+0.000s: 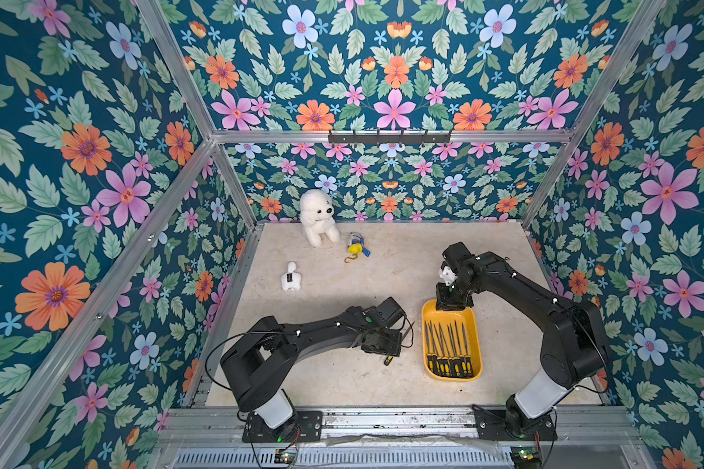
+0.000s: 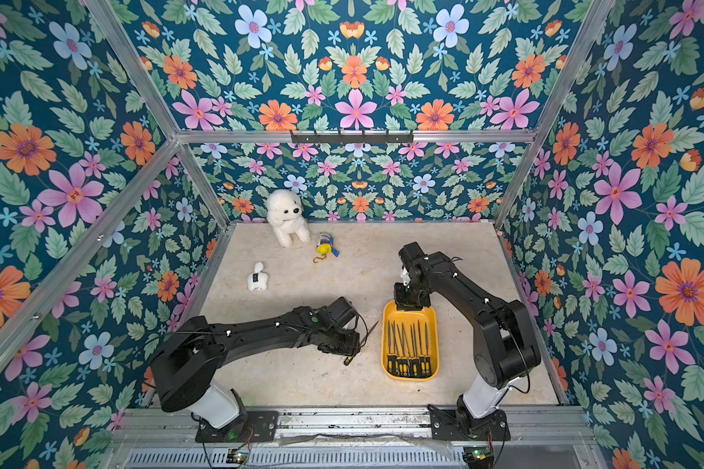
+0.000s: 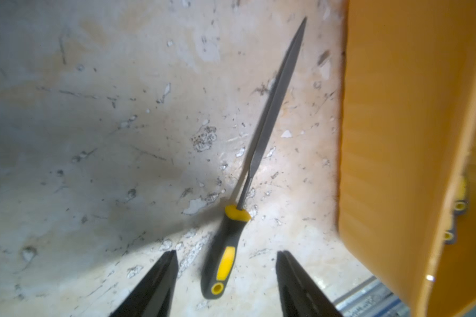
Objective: Put the file tool into the storage box
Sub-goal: Pick up the file tool from the center of the board.
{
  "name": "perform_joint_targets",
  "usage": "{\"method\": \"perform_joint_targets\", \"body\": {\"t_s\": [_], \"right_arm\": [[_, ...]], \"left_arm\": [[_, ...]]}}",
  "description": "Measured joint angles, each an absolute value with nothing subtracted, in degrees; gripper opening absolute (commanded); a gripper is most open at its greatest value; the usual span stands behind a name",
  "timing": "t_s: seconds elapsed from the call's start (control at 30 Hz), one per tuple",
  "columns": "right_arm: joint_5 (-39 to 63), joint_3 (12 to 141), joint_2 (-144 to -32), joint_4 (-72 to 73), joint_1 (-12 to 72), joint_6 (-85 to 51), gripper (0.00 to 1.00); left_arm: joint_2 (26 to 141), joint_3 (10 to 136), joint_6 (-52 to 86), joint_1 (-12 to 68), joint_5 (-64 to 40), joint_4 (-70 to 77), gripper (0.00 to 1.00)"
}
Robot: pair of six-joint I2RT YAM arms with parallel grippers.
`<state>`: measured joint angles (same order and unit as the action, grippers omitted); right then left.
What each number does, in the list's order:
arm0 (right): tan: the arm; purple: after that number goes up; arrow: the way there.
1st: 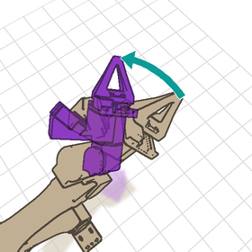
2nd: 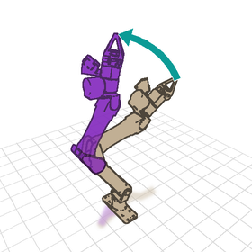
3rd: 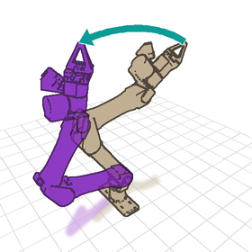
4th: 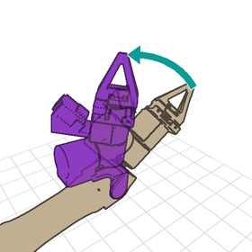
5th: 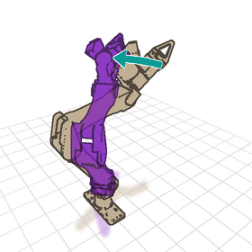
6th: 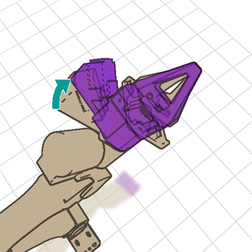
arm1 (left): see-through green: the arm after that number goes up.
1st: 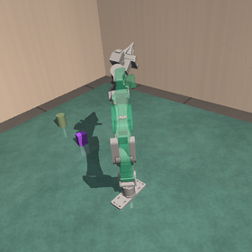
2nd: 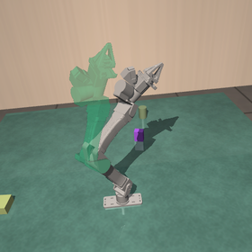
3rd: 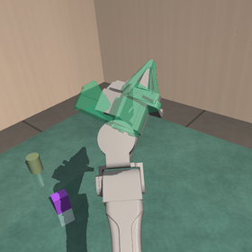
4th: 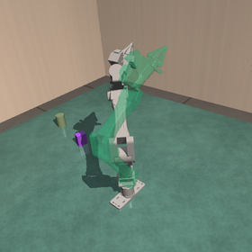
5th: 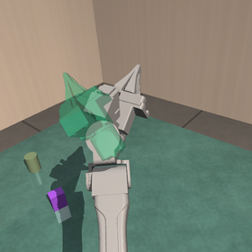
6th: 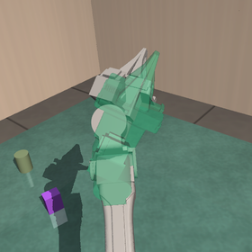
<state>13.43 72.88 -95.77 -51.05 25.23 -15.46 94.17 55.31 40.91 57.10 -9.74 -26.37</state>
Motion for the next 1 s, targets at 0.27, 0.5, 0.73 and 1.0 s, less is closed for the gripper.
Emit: {"method": "perform_joint_targets", "body": {"t_s": [0.27, 0.5, 0.73, 1.0], "right_arm": [[13.45, 73.56, -96.55, -51.27, 25.23, -15.42, 0.29], [15.09, 75.24, -97.60, -51.42, 25.06, -15.40, 0.29], [17.23, 72.79, -96.84, -49.60, 24.69, -16.16, 0.28], [22.15, 71.02, -92.62, -45.60, 24.40, -19.97, 0.31]], "left_arm": [[99.59, 58.98, 38.68, 60.53, -5.48, -31.59, 0.56], [102.56, 60.60, 37.12, 60.99, -2.13, -34.92, 0.25], [101.91, 59.22, 34.20, 59.64, -2.81, -34.70, 0.02], [91.33, 55.09, 30.63, 51.29, -9.98, -34.63, 0.00]]}}
